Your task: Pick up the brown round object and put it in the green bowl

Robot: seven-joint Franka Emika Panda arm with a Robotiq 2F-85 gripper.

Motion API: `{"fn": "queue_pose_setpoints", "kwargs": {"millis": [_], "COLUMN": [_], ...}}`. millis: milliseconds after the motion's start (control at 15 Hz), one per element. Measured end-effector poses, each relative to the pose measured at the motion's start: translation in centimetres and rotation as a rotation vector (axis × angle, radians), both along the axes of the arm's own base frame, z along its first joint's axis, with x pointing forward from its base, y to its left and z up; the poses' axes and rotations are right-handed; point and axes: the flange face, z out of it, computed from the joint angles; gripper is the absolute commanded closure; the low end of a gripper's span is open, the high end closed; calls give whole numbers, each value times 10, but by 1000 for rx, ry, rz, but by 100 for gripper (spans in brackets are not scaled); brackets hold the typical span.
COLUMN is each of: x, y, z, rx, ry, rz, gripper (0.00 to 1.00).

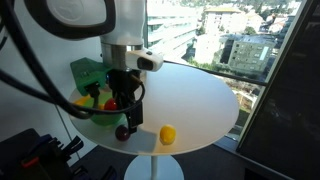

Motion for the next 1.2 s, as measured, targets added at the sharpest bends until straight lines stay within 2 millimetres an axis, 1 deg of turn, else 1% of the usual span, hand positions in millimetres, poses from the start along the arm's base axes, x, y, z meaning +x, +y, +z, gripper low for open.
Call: {"fn": "queue_pose_setpoints", "kwargs": {"millis": [267, 467, 1200], "x": [11, 18, 17], "y": [-3, -1, 0], "z": [2, 2, -2], "rx": [-20, -35, -32], "ry": [2, 5, 15], "rz": [-43, -52, -53], "gripper": [0, 0, 0]}}
